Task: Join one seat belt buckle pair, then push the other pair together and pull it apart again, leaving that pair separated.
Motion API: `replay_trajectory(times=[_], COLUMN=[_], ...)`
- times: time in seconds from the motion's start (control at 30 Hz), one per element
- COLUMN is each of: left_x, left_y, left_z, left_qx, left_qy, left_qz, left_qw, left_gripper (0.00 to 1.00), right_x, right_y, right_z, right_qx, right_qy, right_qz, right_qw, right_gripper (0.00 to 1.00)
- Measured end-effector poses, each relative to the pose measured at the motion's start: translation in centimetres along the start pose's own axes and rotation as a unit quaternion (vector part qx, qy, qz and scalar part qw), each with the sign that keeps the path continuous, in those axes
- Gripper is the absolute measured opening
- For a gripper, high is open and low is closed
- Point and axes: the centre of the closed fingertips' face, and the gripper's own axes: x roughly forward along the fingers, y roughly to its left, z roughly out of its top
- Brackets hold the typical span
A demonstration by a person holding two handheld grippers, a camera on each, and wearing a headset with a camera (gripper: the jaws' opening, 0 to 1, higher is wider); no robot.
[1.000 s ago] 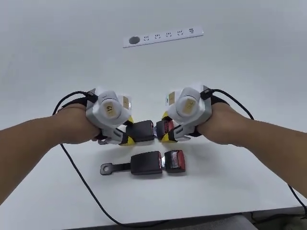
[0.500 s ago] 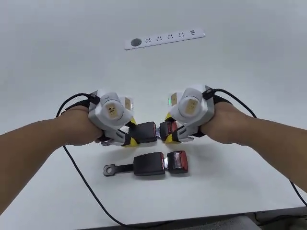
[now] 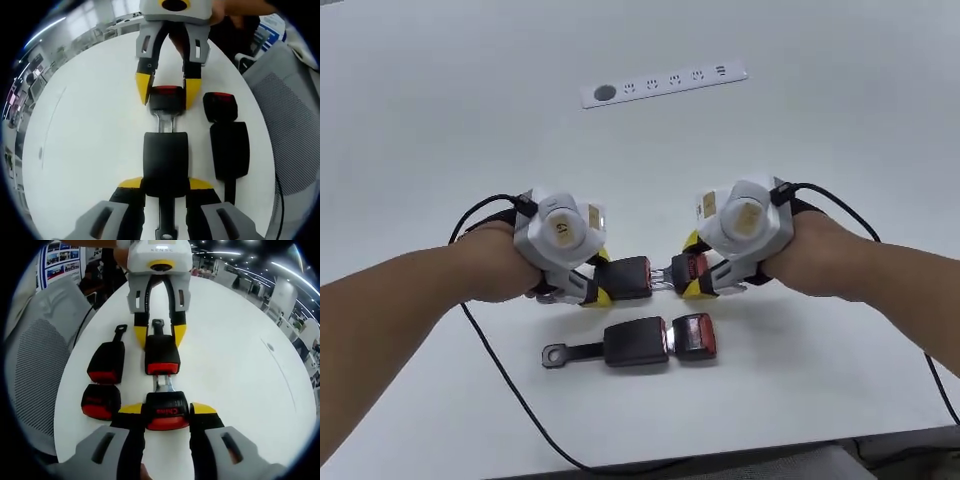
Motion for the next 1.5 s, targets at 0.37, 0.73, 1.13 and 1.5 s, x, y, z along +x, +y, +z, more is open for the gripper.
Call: replay_trajectory(times=[0.37,0.73,1.13,1.5], left_x=[0.2,0.5,0.3,-1.7], left_y=[0.4,0.7,0.2,0.9], left_z=[-0.4,-0.8,-0.3,-0.4], left_qx=[-0.011,-0.012,0.004,-0.109], left_qy=[-0.011,-0.007,0.009,-0.069], left_qz=[0.009,0.014,0.021,0.092], left_qw=[0.9998,0.9998,0.9997,0.9874], left_gripper=[0.31,0.31,0.32,0.47], right_x=[-4.5,-8.3,-8.9,-10.5], right_y=[0.0,0.1,-0.5,-1.0], right_z=[-5.7,-10.1,-11.6,-10.2], right_qx=[0.023,0.051,0.059,0.141], right_qy=[0.024,0.039,0.062,0.020], right_qz=[-0.018,-0.030,-0.047,-0.136], right_qw=[0.9993,0.9975,0.9952,0.9805], right_gripper=[0.33,0.34,0.37,0.47])
